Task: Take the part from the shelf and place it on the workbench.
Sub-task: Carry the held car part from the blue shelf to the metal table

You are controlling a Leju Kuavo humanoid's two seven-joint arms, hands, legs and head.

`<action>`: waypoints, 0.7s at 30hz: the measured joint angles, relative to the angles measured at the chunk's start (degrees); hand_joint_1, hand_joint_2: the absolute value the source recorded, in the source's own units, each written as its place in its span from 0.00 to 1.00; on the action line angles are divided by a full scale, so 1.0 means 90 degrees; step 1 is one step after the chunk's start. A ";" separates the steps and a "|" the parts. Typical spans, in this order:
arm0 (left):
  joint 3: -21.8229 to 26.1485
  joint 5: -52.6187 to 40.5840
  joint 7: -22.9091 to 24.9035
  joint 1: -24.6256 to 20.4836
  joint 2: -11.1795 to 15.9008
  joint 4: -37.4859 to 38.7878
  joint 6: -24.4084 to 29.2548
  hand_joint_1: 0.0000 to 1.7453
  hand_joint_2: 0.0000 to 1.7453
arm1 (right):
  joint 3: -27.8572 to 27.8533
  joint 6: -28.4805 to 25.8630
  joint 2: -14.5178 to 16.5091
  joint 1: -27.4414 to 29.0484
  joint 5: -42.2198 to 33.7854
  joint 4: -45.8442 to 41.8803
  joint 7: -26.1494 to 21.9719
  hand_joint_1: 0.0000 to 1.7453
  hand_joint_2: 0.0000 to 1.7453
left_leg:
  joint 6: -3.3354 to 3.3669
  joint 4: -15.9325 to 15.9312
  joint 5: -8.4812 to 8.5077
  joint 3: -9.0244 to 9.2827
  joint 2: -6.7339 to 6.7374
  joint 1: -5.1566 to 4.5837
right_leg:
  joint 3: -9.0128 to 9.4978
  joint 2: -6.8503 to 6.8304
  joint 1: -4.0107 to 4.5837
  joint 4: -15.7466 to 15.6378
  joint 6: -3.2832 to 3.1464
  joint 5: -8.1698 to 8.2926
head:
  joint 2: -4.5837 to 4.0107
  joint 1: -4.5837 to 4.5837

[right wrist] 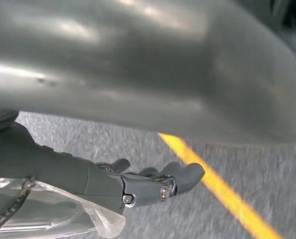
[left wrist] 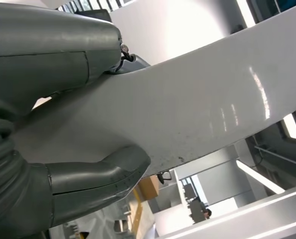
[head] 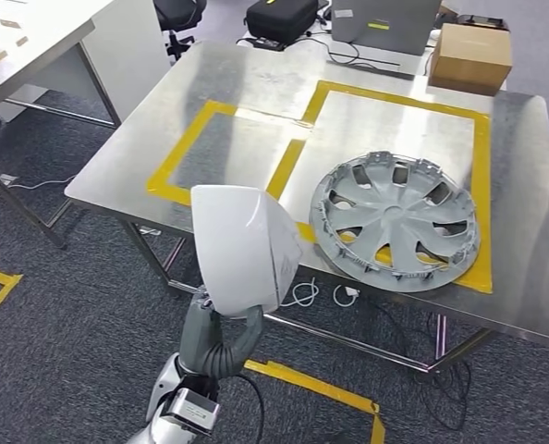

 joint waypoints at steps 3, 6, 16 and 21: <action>-0.0002 0.0000 -0.0001 0.0003 -0.0012 -0.0005 0.0000 1.00 1.00 | -0.0015 0.0004 -0.0001 0.0004 -0.0008 -0.0001 -0.0002 0.00 0.00 | -0.0035 -0.0167 0.0057 0.0092 0.0039 0.0077 | -0.0224 0.0005 -0.0008 0.0448 0.0102 -0.0293 | 0.0000 0.0023; -0.0002 0.0000 0.0000 0.0004 -0.0011 -0.0007 0.0000 1.00 1.00 | -0.0032 0.0011 -0.0013 0.0012 -0.0025 -0.0001 -0.0001 0.00 0.00 | -0.0032 -0.0173 0.0046 0.0098 0.0128 0.0088 | -0.0812 0.0003 -0.0067 0.1551 0.0211 -0.0699 | 0.0000 0.0033; 0.0004 -0.0001 0.0000 0.0004 -0.0010 -0.0010 0.0002 1.00 1.00 | -0.0069 0.0041 -0.0015 0.0003 -0.0042 -0.0001 0.0015 0.00 0.00 | -0.0312 0.0029 -0.0171 0.0150 0.0512 0.0090 | -0.0221 -0.0263 -0.0110 0.0048 0.0065 0.0200 | 0.0000 -0.0007; 0.0016 -0.0001 0.0000 0.0012 0.0004 -0.0013 0.0015 1.00 1.00 | -0.0075 0.0041 -0.0015 0.0005 -0.0039 -0.0001 0.0030 0.00 0.00 | -0.0409 0.1623 -0.1010 -0.0512 0.0109 0.0154 | -0.0232 0.0096 -0.0118 0.0035 -0.0074 0.0241 | 0.0000 -0.0030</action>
